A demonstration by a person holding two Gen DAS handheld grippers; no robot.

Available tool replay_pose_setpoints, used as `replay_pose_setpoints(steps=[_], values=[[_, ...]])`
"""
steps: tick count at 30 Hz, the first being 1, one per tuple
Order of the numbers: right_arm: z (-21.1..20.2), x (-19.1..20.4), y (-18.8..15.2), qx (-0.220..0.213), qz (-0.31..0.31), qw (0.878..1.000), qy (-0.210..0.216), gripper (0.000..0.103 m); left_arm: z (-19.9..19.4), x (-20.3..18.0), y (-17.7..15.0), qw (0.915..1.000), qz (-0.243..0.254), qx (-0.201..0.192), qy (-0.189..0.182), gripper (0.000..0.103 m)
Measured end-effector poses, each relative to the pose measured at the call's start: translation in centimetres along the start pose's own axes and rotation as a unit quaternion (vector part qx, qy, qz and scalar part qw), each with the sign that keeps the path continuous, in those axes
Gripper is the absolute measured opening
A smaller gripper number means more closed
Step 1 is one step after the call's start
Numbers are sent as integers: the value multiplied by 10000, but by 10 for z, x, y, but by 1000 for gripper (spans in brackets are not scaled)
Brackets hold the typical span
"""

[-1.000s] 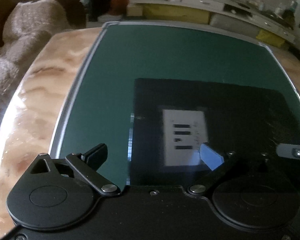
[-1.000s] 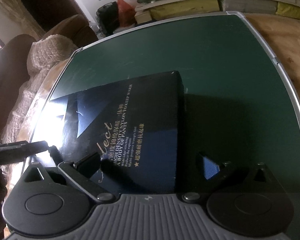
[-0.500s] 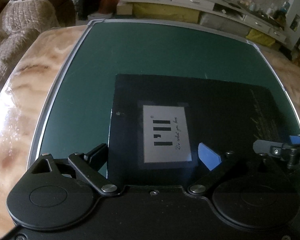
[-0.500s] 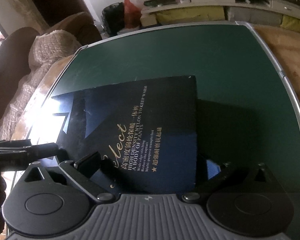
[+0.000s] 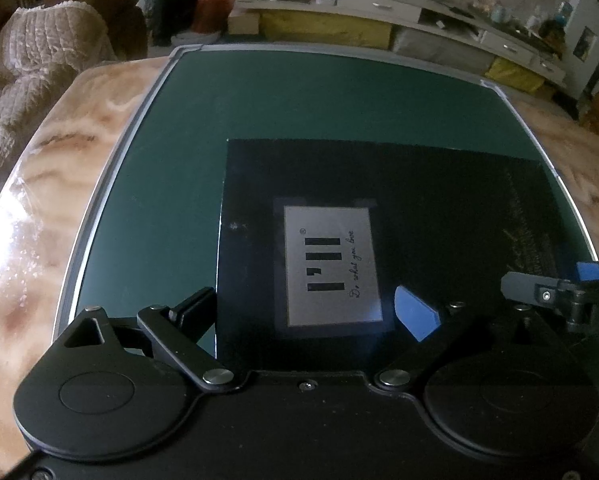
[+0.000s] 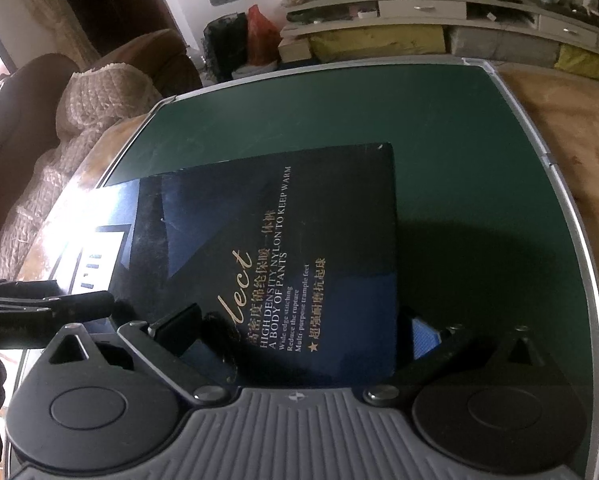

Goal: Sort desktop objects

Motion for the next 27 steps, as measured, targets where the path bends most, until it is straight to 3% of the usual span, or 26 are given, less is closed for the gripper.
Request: replay_pose_setpoints(steps=[13, 21, 23, 27], values=[[-42, -1, -2, -196, -18, 9998, 30, 103, -26, -7, -4, 9998, 102, -184, 2, 95], [-70, 0, -4, -327, -37, 9994, 58, 103, -70, -16, -8, 9992, 153, -368, 19, 95], [-70, 24, -2, -374, -60, 9993, 77, 103, -86, -20, -12, 9989, 174, -424, 21, 95], [-100, 30, -10, -469, -91, 9988, 119, 103, -118, -27, -25, 9984, 186, -525, 21, 95]])
Point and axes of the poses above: each gripper's, at about its wrist camera, not at the fingertips, and z roughly the way its jaws point, x to its left, y to its top, the point moved 4 cm from there along z, roughly the way its jaws point
